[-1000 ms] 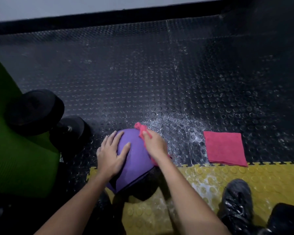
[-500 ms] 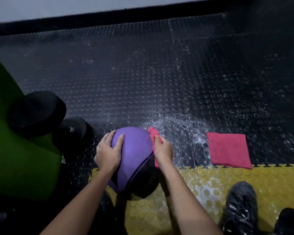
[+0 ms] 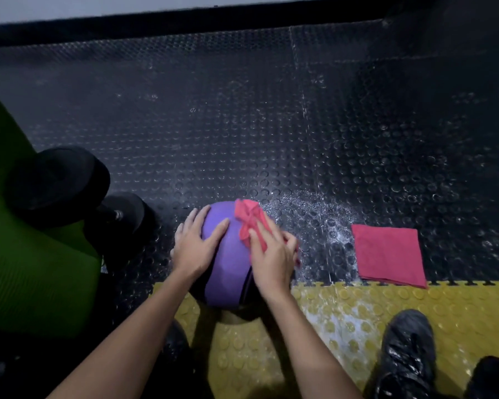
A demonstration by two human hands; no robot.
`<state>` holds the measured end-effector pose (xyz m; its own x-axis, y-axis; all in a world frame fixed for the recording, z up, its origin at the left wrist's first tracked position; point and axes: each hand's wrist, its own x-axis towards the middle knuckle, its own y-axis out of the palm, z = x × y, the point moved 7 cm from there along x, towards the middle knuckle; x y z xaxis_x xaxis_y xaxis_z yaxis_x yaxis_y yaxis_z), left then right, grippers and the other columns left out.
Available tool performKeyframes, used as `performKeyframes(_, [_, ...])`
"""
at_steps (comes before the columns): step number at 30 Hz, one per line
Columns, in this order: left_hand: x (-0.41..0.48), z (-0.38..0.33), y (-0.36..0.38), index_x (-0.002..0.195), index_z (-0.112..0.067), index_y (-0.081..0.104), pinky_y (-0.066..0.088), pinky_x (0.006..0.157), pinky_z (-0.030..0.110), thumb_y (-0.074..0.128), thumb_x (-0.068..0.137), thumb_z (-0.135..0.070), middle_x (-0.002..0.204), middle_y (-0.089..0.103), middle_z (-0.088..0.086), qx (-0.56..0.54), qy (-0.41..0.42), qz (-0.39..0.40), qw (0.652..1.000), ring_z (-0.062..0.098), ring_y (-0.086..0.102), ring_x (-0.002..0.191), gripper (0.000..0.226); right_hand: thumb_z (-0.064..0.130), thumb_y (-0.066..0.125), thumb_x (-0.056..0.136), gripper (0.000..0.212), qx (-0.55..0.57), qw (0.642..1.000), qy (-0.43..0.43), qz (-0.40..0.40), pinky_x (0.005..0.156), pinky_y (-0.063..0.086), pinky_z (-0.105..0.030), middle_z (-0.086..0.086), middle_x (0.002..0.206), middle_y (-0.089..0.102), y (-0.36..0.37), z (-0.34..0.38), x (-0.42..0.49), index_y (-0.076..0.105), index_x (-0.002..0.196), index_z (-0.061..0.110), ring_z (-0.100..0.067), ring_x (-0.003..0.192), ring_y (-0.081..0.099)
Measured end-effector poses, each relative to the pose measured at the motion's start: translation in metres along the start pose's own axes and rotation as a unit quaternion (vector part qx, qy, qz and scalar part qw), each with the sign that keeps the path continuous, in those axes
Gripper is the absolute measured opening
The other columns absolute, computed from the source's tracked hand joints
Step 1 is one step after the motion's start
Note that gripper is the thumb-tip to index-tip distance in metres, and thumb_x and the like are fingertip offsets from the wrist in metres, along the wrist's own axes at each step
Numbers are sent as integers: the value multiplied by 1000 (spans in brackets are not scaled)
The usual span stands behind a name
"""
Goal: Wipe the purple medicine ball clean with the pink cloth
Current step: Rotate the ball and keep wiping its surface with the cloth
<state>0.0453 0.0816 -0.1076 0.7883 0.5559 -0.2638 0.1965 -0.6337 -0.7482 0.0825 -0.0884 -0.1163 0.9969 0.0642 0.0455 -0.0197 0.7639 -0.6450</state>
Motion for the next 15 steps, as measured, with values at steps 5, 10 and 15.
performKeyframes(5, [7, -31, 11, 141, -39, 35, 18, 110, 59, 40, 84, -69, 153, 25, -13, 38, -41, -41, 998, 27, 19, 142, 64, 36, 39, 95, 34, 21, 988, 152, 27, 90, 33, -27, 24, 139, 39, -6, -33, 52, 56, 124, 28, -23, 112, 40])
performKeyframes(10, [31, -44, 15, 140, -39, 37, 18, 107, 63, 38, 85, -68, 153, 27, -13, 55, -74, -22, 996, 30, 22, 139, 62, 46, 31, 92, 50, 2, 992, 10, -125, 83, 40, -31, 11, 126, 57, -9, -2, -16, 61, 119, 16, -18, 90, 45])
performKeyframes(15, [13, -37, 15, 140, -38, 35, 20, 106, 61, 38, 87, -66, 153, 26, -12, 55, -62, -48, 995, 28, 21, 139, 61, 43, 35, 92, 43, -24, 996, 28, -85, 87, 41, -35, 12, 129, 54, -13, 1, 14, 58, 122, 22, -21, 98, 46])
